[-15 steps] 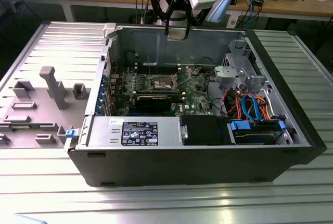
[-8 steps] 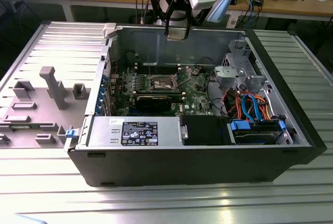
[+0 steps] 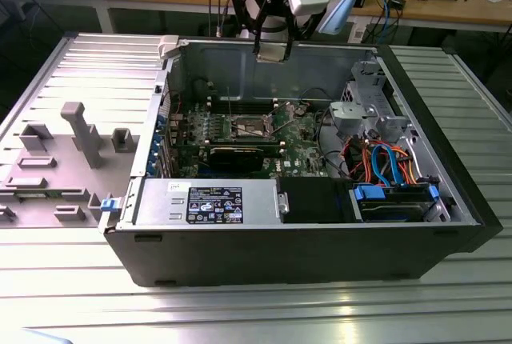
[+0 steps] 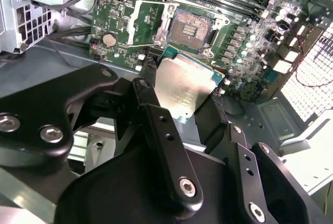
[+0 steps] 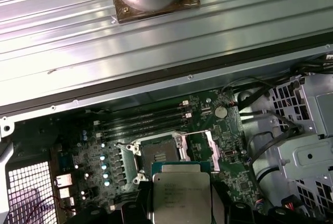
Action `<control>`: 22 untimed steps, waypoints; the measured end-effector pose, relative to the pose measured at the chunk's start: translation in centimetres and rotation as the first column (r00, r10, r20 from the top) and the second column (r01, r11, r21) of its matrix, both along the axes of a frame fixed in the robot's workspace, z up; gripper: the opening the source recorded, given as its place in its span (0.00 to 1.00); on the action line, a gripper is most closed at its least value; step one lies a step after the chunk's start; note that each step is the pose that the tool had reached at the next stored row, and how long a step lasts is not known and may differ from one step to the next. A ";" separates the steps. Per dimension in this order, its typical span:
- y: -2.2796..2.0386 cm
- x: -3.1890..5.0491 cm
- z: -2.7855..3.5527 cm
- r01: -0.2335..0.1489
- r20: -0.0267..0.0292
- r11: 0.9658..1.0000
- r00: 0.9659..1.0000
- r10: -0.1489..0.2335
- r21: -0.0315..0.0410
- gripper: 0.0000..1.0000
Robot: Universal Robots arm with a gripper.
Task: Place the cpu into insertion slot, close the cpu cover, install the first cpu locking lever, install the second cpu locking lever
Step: 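Place the cpu into insertion slot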
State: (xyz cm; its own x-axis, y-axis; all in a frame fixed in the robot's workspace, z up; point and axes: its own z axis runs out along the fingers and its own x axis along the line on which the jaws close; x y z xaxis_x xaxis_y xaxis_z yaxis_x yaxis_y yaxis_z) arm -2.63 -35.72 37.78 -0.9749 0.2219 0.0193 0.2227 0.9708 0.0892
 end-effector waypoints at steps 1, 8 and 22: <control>0.00 0.00 0.00 0.005 0.000 1.000 1.000 -0.005 0.000 0.54; 0.00 0.00 0.00 0.014 0.000 1.000 1.000 -0.014 0.000 0.54; 0.00 -0.30 -0.07 0.109 0.000 0.994 0.994 -0.109 0.000 0.54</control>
State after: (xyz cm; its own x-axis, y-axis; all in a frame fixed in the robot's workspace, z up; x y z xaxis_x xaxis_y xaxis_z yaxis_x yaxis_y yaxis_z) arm -2.92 -35.72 37.71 -0.9448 0.3271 0.0192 0.3275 0.9407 0.0889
